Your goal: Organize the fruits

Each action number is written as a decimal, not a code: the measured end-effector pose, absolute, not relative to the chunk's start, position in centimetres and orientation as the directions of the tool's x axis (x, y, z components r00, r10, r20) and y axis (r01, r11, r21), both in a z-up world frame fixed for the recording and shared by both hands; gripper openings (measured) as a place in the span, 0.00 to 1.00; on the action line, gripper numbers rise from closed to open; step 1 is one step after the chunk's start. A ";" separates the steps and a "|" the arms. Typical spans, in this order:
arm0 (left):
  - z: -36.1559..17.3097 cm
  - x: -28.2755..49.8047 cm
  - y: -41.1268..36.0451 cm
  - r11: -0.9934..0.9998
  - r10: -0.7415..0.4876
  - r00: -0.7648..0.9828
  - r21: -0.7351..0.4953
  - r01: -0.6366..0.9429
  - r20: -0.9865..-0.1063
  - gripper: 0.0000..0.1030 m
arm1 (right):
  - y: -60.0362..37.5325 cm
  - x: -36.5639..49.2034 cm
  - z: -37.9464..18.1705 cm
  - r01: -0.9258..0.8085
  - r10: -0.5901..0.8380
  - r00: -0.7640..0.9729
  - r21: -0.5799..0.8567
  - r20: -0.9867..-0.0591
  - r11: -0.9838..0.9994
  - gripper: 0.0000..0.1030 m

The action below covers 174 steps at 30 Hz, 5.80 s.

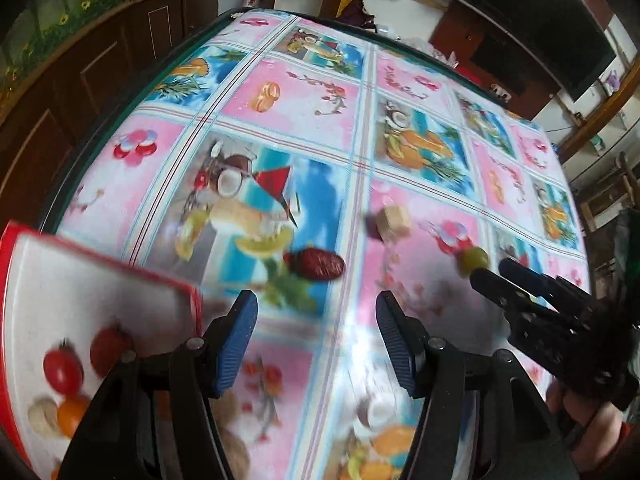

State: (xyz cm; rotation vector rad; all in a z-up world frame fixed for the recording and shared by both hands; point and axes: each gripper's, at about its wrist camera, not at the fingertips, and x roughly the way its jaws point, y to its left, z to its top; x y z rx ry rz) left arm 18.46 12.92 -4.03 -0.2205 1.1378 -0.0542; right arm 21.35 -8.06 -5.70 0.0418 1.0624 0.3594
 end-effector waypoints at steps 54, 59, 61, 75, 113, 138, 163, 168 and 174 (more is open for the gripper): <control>-1.5 2.4 20.4 0.949 -0.186 0.446 -0.277 -0.148 -0.876 0.31 | 3.1 10.7 -2.1 -0.526 0.511 0.311 0.303 -0.801 0.795 0.25; -1.6 1.8 21.7 0.945 -0.179 0.445 -0.279 -0.169 -0.878 0.31 | 5.2 10.3 -1.4 -0.562 0.527 0.300 0.299 -0.795 0.771 0.25; -1.7 1.4 22.4 0.939 -0.185 0.441 -0.290 -0.183 -0.878 0.31 | 6.0 10.2 -1.2 -0.575 0.530 0.294 0.296 -0.795 0.763 0.25; -1.6 -1.8 31.0 0.878 -0.126 0.477 -0.323 -0.355 -0.870 0.31 | 12.5 7.5 -0.7 -0.676 0.573 0.191 0.316 -0.797 0.665 0.25; -4.9 2.7 30.8 0.948 -0.153 0.315 -0.229 -0.222 -0.937 0.31 | 19.6 1.2 -5.2 -0.781 0.521 -0.004 0.328 -0.854 0.532 0.26; -0.9 -1.3 27.4 0.932 0.103 0.475 -0.082 -0.352 -0.874 0.76 | 13.9 0.8 -2.5 -0.792 0.565 0.077 0.294 -0.821 0.535 0.58; 0.7 -4.0 24.8 0.905 0.245 0.484 0.019 -0.426 -0.840 0.86 | 11.8 -0.3 -0.1 -0.837 0.555 0.181 0.170 -0.812 0.521 0.97; 0.8 -4.2 24.9 0.903 0.245 0.482 0.016 -0.430 -0.841 0.91 | 11.9 -0.2 0.0 -0.836 0.555 0.184 0.167 -0.811 0.522 0.97; 1.1 -4.3 24.8 0.904 0.244 0.495 0.010 -0.428 -0.834 0.95 | 11.9 0.1 0.4 -0.828 0.562 0.190 0.177 -0.805 0.533 0.98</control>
